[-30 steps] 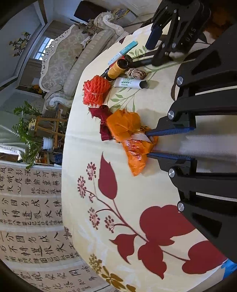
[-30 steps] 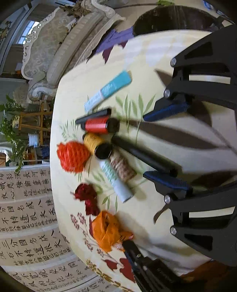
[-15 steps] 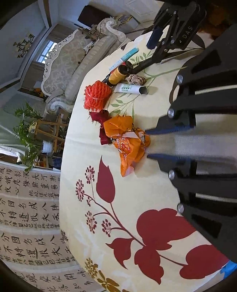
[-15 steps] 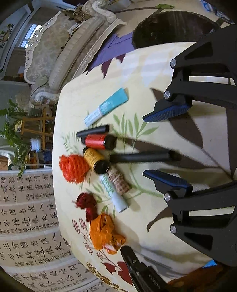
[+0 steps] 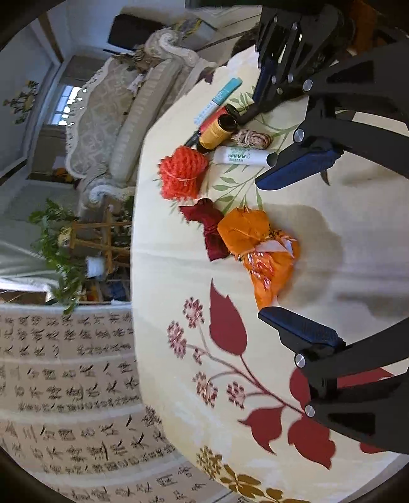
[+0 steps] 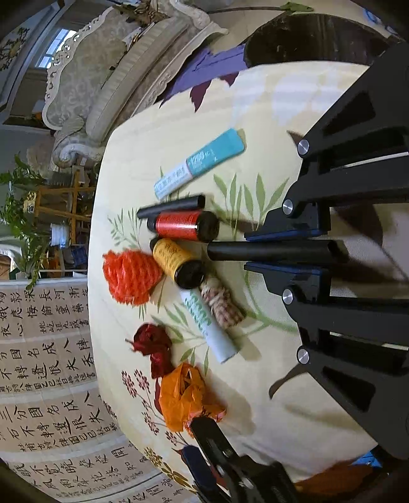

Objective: Collect trash
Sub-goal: 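Grasp the black tube with the right tool, then carry both items over the black bin and open both tools to drop them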

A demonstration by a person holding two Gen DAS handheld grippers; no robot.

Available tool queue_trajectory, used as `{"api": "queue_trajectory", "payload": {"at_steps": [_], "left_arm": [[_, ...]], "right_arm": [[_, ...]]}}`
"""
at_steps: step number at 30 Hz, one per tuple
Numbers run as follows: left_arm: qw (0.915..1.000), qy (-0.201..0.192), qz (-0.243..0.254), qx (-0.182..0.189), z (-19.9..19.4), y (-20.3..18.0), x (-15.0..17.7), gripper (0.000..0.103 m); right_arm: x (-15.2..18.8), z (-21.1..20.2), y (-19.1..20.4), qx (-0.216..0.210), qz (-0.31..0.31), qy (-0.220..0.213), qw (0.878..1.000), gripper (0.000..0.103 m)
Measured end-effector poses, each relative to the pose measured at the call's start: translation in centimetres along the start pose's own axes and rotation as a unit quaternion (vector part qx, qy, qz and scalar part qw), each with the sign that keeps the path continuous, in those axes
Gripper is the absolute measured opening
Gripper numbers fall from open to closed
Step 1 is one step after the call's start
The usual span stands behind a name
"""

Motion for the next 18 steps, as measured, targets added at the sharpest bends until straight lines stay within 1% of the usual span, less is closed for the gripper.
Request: {"api": "queue_trajectory", "payload": {"at_steps": [4,5,6,7,12,18], "left_arm": [[0.9996,0.029,-0.002,0.003,1.7,0.2,-0.2,0.074],[0.9994,0.036,-0.003,0.004,2.1,0.3,-0.2,0.071],[0.999,0.043,-0.004,0.006,2.4,0.3,-0.1,0.064],[0.9989,0.047,-0.004,0.008,2.5,0.3,0.0,0.063],[0.9989,0.043,0.017,0.007,2.6,-0.2,0.5,0.058],[0.9988,0.041,0.027,0.004,2.5,-0.5,0.7,0.054]], "right_arm": [[0.5,-0.2,-1.3,0.004,0.011,-0.001,1.0,0.013],[0.7,-0.2,-1.4,0.005,0.013,-0.001,1.0,0.013],[0.8,-0.2,-1.5,0.004,0.013,-0.002,1.0,0.013],[0.8,-0.2,-1.5,0.003,0.012,-0.002,1.0,0.013],[1.0,-0.3,-1.7,0.003,0.01,-0.004,1.0,0.013],[1.1,-0.3,-1.5,0.003,0.009,-0.005,1.0,0.013]]}}
Point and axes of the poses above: each gripper's, at about its wrist camera, not at the fingertips, and z roughly the way its jaws point, y to its left, x to its underside, the point moved 5 cm from there along z, roughly the way its jaws point, and after that the axes turned 11 degrees about -z, right-handed, at the moved point
